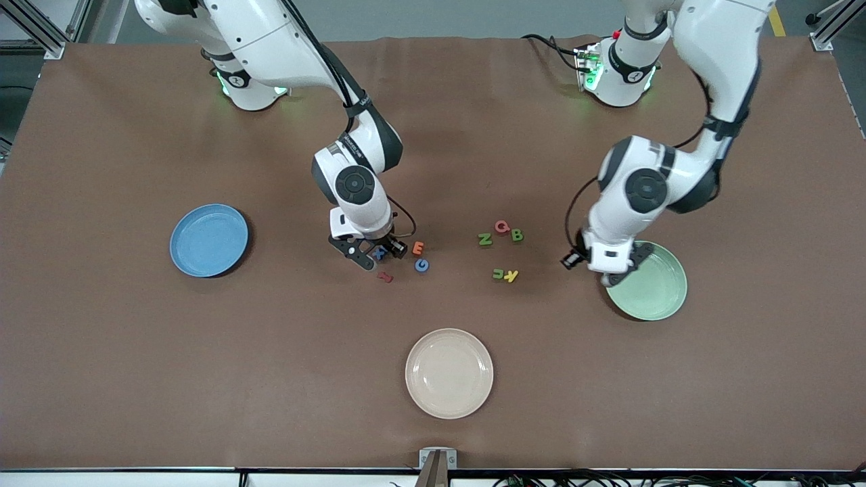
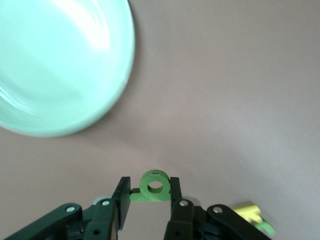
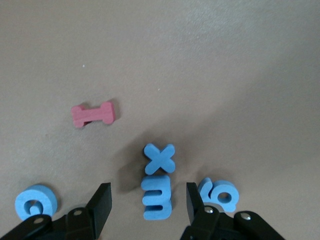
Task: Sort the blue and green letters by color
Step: 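Place the green d on the green plate with the left gripper, then place the blue m on the blue plate while the left gripper grasps green B, then place the green B on the green plate while the right gripper reaches blue x, then place the blue x on the blue plate while the left gripper reaches green N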
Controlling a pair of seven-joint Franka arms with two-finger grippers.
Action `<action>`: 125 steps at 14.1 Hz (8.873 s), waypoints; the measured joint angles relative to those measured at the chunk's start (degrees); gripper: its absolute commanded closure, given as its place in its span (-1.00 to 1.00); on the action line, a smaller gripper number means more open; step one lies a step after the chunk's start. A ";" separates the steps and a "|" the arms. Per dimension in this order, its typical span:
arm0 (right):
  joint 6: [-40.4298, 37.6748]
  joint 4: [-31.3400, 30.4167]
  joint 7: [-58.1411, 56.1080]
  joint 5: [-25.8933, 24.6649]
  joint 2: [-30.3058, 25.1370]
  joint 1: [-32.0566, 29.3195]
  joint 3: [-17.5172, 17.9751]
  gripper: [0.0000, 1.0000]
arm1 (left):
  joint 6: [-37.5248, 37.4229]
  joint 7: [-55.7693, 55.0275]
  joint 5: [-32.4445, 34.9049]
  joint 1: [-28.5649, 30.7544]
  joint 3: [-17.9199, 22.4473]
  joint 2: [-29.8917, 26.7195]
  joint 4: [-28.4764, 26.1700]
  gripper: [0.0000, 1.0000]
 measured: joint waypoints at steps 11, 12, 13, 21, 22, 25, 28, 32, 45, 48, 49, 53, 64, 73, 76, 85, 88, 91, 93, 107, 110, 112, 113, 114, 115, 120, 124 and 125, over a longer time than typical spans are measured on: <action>1.30 0.27 0.74 0.00 1.20 1.24 -0.13 0.63 | -0.06 27.89 0.94 16.87 0.32 5.62 3.63 -0.38; 1.11 0.28 0.74 -0.01 1.06 1.24 -0.19 0.79 | -0.06 28.55 0.95 16.93 0.35 5.67 3.69 -0.77; 1.06 0.28 0.75 -0.01 0.99 1.24 -0.24 0.92 | -0.06 28.85 0.96 17.09 0.34 5.66 3.75 -0.99; -8.71 3.38 -0.62 -0.10 0.82 0.60 -1.75 0.99 | -3.48 23.61 0.96 15.65 -6.34 3.14 4.75 -0.99; -13.61 5.33 -1.81 -0.11 0.43 -0.19 -2.14 0.99 | -3.79 21.84 0.96 15.54 -7.82 2.84 4.75 -0.95; -25.11 8.58 -9.74 -0.26 -3.47 -4.58 -2.72 0.99 | -4.10 14.22 0.96 13.86 -11.80 2.74 4.50 -0.74; -31.90 7.50 -20.78 -2.96 -9.11 -10.74 -3.19 0.99 | -4.11 4.95 0.97 8.27 -12.27 2.82 3.58 -0.69; -32.56 -0.05 -37.79 -6.92 -16.45 -20.36 -3.40 0.99 | -0.33 -1.56 0.97 2.96 -12.28 3.15 0.20 -0.64; -9.37 -23.18 -73.73 -7.46 -23.92 -43.39 -3.29 0.07 | 8.06 -15.16 8.76 -2.95 -12.01 7.45 -4.23 -0.33; -8.90 -23.63 -73.73 -7.42 -23.92 -43.38 -2.68 -1.00 | 8.29 -15.22 8.81 -2.94 -11.94 8.33 -3.78 -0.29; -8.89 -23.63 -73.72 -7.41 -23.92 -43.38 -2.55 -1.00 | 8.29 -15.22 8.81 -2.94 -11.94 8.58 -3.65 -0.28; -8.89 -23.62 -72.83 -7.31 -24.01 -42.79 -2.19 -1.00 | 8.31 -15.25 8.82 -2.93 -11.92 9.83 -3.02 -0.13; -9.21 -17.62 -38.52 -5.66 -22.94 -21.48 -1.20 -1.00 | 8.16 -15.25 9.29 -2.38 -11.72 9.89 -1.73 0.99; -9.02 -5.10 -15.24 -2.19 -10.36 -9.50 -1.20 -0.12 | -5.60 0.27 10.25 7.43 -11.57 2.53 4.72 0.99; -8.97 -0.90 -10.17 -2.17 -6.47 -7.15 -1.22 -0.12 | -6.05 9.55 10.33 12.99 -11.30 3.08 4.79 0.98; -6.92 6.25 -2.73 -2.17 1.94 -2.75 -1.26 -0.12 | -5.18 28.14 10.56 25.30 -11.14 4.75 4.67 0.97; -7.00 6.24 -2.69 -2.17 2.39 -2.51 -1.27 -0.12 | -3.00 31.21 15.59 28.78 -11.06 6.68 4.49 0.95; -7.15 6.05 -2.69 -2.17 2.73 -2.47 -1.27 -0.12 | -0.54 32.13 19.60 31.55 -11.05 8.83 4.06 0.39; -7.30 5.61 -2.64 -2.17 2.80 -2.32 -1.27 -0.12 | -0.25 32.17 19.91 31.61 -11.14 9.39 4.00 -0.39; -7.03 4.99 -1.06 -2.19 2.79 -1.22 -1.37 0.88 | -5.41 13.08 19.92 30.63 -29.02 4.40 4.68 -1.00; -7.14 5.00 -1.01 -2.19 2.78 -1.22 -1.50 0.99 | -5.54 4.91 19.92 28.26 -32.70 4.41 4.23 -0.94; -8.39 5.15 -1.13 -2.23 2.72 -1.29 -2.01 0.99 | -5.54 -2.16 19.92 23.99 -33.04 4.55 4.05 -0.90; -10.40 5.50 -1.57 -2.25 2.52 -1.47 -2.33 0.99 | -5.53 -6.21 19.93 21.38 -33.06 4.76 4.05 -0.89; -12.92 6.14 -2.59 -2.27 2.04 -1.85 -2.65 0.99 | -5.52 -10.10 20.09 18.79 -33.06 5.08 4.06 -0.86; -15.66 6.74 -4.39 -2.27 1.09 -2.59 -2.91 0.99 | -5.50 -13.65 20.46 16.48 -33.03 5.53 4.06 -0.85; -28.62 6.61 -17.26 -5.03 -6.60 -9.80 -3.42 0.99 | -3.75 -28.94 25.96 12.05 -32.84 9.44 4.14 -0.72; -30.03 -0.48 -29.68 -8.05 -13.28 -16.53 -3.69 0.99 | -3.05 -39.33 33.00 9.18 -32.72 14.19 5.44 -0.41; -29.86 -2.58 -32.68 -8.44 -15.03 -18.42 -3.73 0.99 | -3.04 -40.40 35.17 8.29 -32.68 15.36 5.91 -0.38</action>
